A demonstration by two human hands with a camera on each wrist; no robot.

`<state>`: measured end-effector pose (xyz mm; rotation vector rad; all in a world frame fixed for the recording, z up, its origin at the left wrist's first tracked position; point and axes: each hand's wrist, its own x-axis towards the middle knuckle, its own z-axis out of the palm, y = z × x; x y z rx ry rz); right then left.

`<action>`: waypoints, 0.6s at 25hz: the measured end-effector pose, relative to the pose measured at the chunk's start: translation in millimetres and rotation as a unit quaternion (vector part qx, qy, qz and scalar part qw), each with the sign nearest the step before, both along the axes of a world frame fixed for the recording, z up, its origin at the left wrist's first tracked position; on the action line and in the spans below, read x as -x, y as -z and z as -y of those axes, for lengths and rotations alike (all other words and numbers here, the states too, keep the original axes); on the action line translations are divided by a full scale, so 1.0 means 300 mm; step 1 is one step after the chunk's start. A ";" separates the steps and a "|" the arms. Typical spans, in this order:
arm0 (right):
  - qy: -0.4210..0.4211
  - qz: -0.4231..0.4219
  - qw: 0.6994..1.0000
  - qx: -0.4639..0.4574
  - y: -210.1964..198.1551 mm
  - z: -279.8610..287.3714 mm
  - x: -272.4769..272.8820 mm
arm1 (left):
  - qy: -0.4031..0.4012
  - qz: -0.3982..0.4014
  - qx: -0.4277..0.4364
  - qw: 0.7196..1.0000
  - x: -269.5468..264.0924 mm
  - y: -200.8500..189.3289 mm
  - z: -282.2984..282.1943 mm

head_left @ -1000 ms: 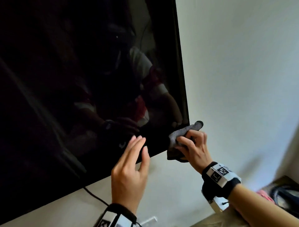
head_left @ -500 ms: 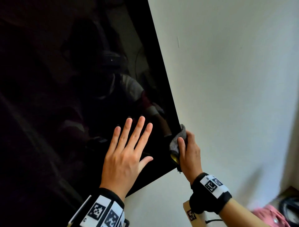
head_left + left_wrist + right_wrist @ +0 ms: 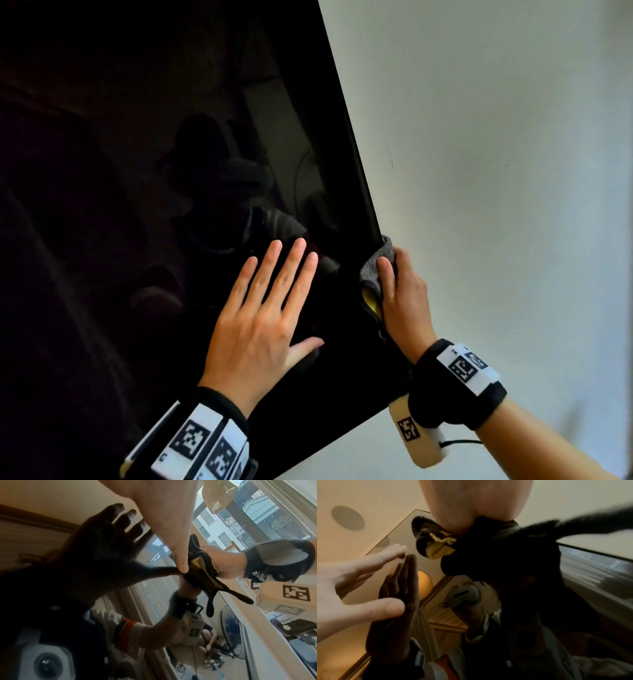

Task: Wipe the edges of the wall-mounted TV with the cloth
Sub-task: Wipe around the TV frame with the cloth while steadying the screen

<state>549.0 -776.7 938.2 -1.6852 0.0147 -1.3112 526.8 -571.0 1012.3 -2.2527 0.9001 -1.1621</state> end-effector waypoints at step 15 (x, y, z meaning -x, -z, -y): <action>0.031 0.050 0.998 0.038 -0.566 0.005 -0.023 | 0.018 0.017 0.006 1.000 0.007 -0.223 -0.018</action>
